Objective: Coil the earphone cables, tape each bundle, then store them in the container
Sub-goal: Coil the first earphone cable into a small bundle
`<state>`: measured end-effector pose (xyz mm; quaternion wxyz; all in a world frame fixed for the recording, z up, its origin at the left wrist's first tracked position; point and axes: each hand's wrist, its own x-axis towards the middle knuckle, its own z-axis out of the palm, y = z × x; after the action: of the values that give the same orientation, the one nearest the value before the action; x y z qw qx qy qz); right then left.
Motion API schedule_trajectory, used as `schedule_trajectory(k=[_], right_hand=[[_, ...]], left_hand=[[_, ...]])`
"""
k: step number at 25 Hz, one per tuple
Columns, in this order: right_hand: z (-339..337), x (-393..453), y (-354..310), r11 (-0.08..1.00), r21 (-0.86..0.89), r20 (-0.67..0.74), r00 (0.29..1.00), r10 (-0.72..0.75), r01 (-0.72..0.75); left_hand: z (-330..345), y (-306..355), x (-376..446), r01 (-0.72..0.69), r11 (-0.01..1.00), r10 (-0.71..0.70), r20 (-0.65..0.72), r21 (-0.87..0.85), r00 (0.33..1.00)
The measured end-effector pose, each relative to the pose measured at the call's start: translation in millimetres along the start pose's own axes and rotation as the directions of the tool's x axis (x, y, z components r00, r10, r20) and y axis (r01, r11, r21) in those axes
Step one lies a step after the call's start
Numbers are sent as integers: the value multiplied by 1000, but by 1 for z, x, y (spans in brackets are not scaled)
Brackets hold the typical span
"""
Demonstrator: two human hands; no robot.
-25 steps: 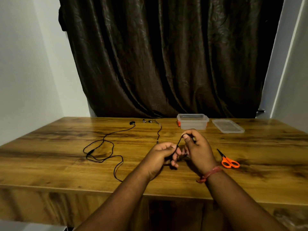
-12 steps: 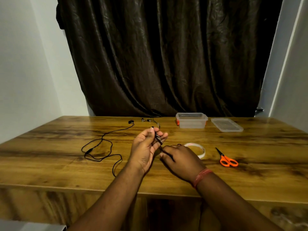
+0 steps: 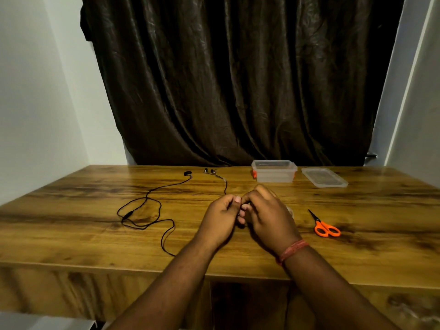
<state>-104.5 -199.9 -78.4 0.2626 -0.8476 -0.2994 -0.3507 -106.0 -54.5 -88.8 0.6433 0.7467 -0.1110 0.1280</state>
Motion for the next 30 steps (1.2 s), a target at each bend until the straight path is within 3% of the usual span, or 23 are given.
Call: schedule_trajectory(k=[7,11,15,20,22,24,27,30], right_hand=[[3,2,7,987,-128,-84,993,82,-92],[9,0,9,986,-78,27,989,148,-146],[15,0,6,995,-81,169,983,70,-57],[15,-2,-9,990,-106,327,943,-59,98],[10,-3,-12,995,-58,346,936,-59,84],[8,-3,-14,999,26,318,947,-49,43],[6,-1,-11,979,194,208,978,17,-59],[-2,2,-8,882,424,116,979,170,-204]], left_hand=[[-3,16,-7,165,930,-84,245,-330,966],[-11,23,-9,187,805,-13,299,-562,954],[-17,27,-4,124,602,25,173,-789,985],[-19,30,1,2,529,-16,-8,-849,1000],[-20,27,4,-46,555,-44,-84,-831,995],[-21,23,6,-84,686,-50,-163,-723,985],[-16,17,5,-81,913,-12,-225,-399,974],[-12,13,2,-61,990,31,-230,-124,973]])
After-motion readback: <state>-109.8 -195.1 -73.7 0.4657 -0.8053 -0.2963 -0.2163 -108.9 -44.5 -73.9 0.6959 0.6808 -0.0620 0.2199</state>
